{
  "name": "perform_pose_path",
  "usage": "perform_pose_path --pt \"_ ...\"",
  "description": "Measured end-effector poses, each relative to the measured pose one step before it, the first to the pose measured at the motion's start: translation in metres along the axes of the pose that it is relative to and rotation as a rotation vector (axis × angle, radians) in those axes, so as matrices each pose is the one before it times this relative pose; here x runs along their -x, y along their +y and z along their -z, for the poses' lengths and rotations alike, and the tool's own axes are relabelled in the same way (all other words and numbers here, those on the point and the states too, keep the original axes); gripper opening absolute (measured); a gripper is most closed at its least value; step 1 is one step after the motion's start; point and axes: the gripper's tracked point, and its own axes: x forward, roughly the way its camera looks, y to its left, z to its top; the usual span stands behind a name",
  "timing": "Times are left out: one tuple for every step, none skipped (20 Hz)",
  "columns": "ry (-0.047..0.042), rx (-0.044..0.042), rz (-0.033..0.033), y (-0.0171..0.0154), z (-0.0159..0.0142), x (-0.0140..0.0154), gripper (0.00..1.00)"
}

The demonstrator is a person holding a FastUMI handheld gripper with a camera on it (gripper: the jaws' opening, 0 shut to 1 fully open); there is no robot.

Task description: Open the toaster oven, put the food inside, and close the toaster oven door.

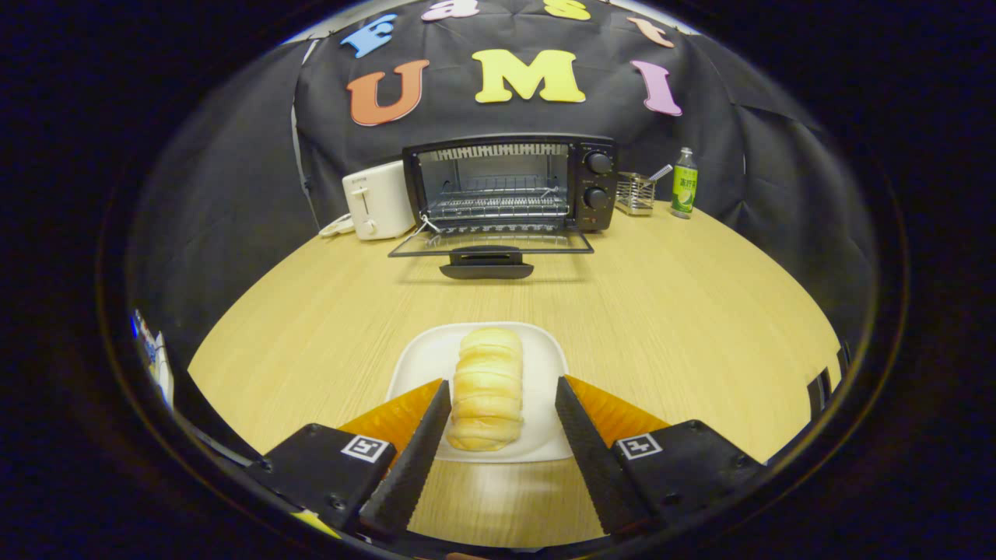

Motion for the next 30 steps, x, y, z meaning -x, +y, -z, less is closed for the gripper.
perform_pose_path --pt "0.01128 -0.00299 -0.00417 0.00191 0.00209 -0.00133 0.91" --pt "0.01338 -0.00617 -0.01045 0.00402 0.00201 -0.00227 0.9" --pt "0.01092 -0.00272 -0.0081 0.00372 0.00156 -0.0015 0.9" --pt "0.02115 0.00051 0.00139 0.0016 0.00437 -0.00403 0.87" --pt "0.024 -0.00395 0.01101 -0.00078 0.00457 -0.00327 0.85" --pt "0.01668 -0.01048 0.01223 -0.00056 0.0029 -0.00039 0.84" --pt "-0.02058 -0.00429 0.0163 -0.00108 -0.00664 -0.00198 0.84" --pt "0.00255 -0.00398 0.01473 -0.0013 0.00019 -0.00007 0.82" --pt "0.00037 -0.01003 0.00161 0.00164 -0.00009 0.00016 0.81" --pt "-0.00191 -0.00581 0.0085 -0.00098 0.00021 0.00009 0.76" --pt "-0.00207 -0.0101 0.00142 -0.00063 -0.00131 0.00114 0.72" --pt "-0.00805 -0.01008 -0.00782 0.00165 -0.00189 0.00122 0.72" --pt "-0.00501 -0.00742 -0.00521 0.00062 -0.00271 0.00148 0.7" --pt "-0.01004 -0.00777 -0.0053 -0.0008 -0.00341 0.00211 0.69" --pt "-0.00844 -0.00676 -0.00624 0.00008 -0.00471 0.00208 0.69" --pt "-0.01176 -0.01113 -0.00498 -0.0005 -0.00456 0.00316 0.69" --pt "-0.01376 -0.01433 -0.00775 0.00047 -0.00607 0.00276 0.69" --pt "-0.02462 -0.01081 -0.00987 0.00132 -0.00786 0.00378 0.69" --pt "-0.02595 -0.0055 -0.00639 0.00005 -0.00874 0.0035 0.68" --pt "-0.02743 -0.00711 -0.00876 0.00063 -0.00791 0.0029 0.66" --pt "-0.02152 -0.01084 -0.01448 0.00202 -0.00662 0.00217 0.65" --pt "0.00071 -0.00346 -0.00352 0.00019 0.00026 0.00023 0.65" --pt "0.01939 0.0078 0.0045 -0.00223 0.00486 -0.00228 0.64" --pt "0.02535 0.00938 0.00482 -0.00127 0.0075 -0.00345 0.65" --pt "0.01755 -0.00097 0.0076 -0.00204 0.00572 -0.00334 0.65" --pt "0.01778 -0.00388 0.00266 -0.00074 0.00609 -0.00228 0.65" --pt "0.02227 -0.0005 -0.0008 0.00007 0.00637 -0.00264 0.65" --pt "0.02191 0.00186 -0.00352 0.0008 0.00638 -0.00209 0.65" --pt "0.01102 -0.00151 -0.00784 0.002 0.00212 -0.00193 0.65" --pt "0.00063 0.00094 -0.00458 0.00158 0.00126 0.00037 0.65"
